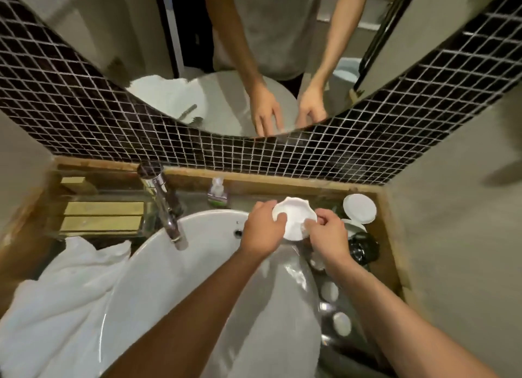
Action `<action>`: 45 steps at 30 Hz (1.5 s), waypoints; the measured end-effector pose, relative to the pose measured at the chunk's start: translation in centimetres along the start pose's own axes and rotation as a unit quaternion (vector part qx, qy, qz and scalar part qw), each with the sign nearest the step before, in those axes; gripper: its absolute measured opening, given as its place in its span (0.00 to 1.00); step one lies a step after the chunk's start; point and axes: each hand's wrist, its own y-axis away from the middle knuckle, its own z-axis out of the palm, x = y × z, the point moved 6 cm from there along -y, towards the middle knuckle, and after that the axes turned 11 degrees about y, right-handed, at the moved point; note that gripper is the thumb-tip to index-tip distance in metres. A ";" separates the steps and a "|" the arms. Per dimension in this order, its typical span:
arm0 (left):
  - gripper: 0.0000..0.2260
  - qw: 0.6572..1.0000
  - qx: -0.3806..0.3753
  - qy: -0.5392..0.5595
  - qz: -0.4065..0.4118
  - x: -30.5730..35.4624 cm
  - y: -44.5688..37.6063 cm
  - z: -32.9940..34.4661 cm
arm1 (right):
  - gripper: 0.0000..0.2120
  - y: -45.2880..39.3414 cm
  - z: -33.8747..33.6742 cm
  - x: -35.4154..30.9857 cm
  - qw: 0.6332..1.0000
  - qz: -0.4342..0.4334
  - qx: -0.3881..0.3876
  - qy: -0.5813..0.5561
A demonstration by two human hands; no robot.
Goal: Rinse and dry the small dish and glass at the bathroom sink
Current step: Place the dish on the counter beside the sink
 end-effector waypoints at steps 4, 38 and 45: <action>0.17 0.997 -0.027 -0.061 -0.028 -0.2 -2.3 3.7 | 0.18 -3.7 0.0 2.1 0.999 0.018 0.000 0.026; 0.18 0.987 -0.034 -0.137 -0.074 -2.1 -7.3 6.6 | 0.21 -10.4 4.1 6.1 0.994 0.072 -0.071 0.033; 0.18 0.988 -0.033 -0.132 -0.072 -2.0 -7.6 6.6 | 0.19 -10.8 4.0 5.9 0.994 0.058 -0.084 0.044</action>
